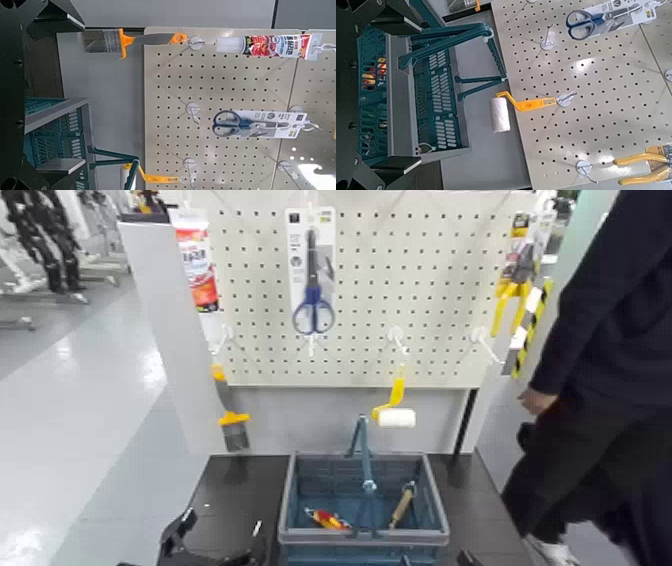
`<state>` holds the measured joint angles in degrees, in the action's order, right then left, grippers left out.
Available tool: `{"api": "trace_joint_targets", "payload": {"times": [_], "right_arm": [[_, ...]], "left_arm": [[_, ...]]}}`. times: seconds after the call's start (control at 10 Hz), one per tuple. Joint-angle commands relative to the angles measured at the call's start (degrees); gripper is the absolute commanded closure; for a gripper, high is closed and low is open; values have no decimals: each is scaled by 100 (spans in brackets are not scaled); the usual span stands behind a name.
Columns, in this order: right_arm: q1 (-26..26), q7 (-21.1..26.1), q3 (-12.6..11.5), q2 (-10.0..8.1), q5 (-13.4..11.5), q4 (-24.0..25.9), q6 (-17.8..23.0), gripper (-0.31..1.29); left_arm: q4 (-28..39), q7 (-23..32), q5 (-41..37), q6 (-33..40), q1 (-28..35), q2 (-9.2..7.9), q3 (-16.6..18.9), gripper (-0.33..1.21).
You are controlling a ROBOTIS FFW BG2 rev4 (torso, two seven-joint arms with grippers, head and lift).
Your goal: Put the blue scissors into the crate.
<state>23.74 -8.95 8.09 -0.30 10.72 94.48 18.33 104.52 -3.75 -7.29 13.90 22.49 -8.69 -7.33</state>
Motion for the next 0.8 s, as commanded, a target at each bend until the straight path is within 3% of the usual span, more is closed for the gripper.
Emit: {"api": "trace_joint_targets", "payload": {"times": [0.1, 0.5, 0.8], "right_arm": [[7, -1, 0, 4, 0, 9, 4, 15], [7, -1, 0, 4, 0, 9, -14, 15], [-1, -1, -9, 13, 0, 0, -14, 15]], "left_arm": [[7, -3, 9, 7, -8, -10, 4, 12], [16, -47, -70, -98, -34, -10, 13, 12], [147, -601, -308, -705, -465, -1, 180, 12]]}}
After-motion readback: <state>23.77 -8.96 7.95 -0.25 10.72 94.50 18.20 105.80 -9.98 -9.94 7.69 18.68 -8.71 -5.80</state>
